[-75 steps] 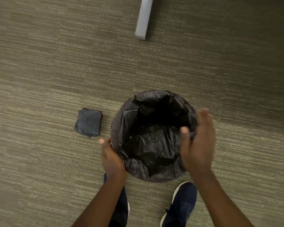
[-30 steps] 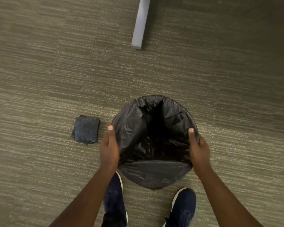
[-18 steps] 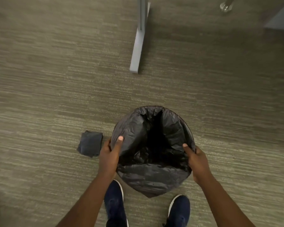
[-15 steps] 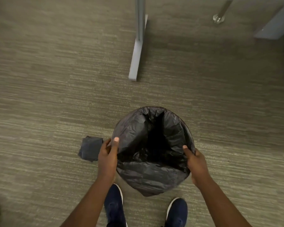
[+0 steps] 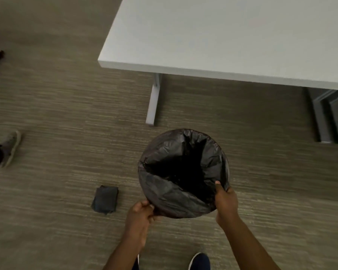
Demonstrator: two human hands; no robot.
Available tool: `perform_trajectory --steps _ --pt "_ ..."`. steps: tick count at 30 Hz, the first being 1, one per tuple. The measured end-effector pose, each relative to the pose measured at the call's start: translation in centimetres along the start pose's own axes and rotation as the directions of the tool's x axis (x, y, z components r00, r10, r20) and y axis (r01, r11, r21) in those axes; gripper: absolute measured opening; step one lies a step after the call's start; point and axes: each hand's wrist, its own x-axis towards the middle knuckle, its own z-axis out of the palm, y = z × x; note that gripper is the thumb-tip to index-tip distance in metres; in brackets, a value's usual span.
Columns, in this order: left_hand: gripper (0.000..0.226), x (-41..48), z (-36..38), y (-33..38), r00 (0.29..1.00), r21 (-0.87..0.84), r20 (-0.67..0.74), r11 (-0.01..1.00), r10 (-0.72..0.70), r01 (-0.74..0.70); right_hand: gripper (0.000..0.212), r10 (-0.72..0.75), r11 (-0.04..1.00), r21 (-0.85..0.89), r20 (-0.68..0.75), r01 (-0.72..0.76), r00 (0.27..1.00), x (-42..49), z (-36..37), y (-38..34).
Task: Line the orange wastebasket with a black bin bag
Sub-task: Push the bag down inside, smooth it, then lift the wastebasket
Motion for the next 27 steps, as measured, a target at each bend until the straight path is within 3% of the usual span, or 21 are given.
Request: perform_trajectory --steps 15,20,23,25,27 --pt "0.021 3.2 6.2 3.1 0.991 0.134 -0.134 0.991 0.025 -0.006 0.047 0.071 0.996 0.057 -0.009 -0.070 0.997 0.6 -2.3 -3.1" --pt "0.037 5.5 6.1 5.0 0.953 -0.086 -0.299 0.993 0.057 -0.086 0.044 0.081 0.993 0.094 -0.041 -0.077 0.996 2.5 -0.2 -2.8" --pt "0.046 6.2 6.1 6.2 0.988 0.010 -0.104 0.993 0.116 -0.116 0.044 0.108 0.992 0.078 -0.080 -0.101 0.991 3.6 1.8 -2.5" --pt "0.041 7.0 6.2 7.0 0.997 0.094 0.035 0.993 0.069 -0.072 0.045 0.133 0.989 0.074 -0.096 -0.126 0.986 4.5 3.2 -2.2" --pt "0.036 8.7 6.4 7.4 0.998 0.114 0.062 0.993 0.009 -0.016 0.044 0.153 0.987 0.068 -0.109 -0.146 0.982 5.5 4.7 -1.8"
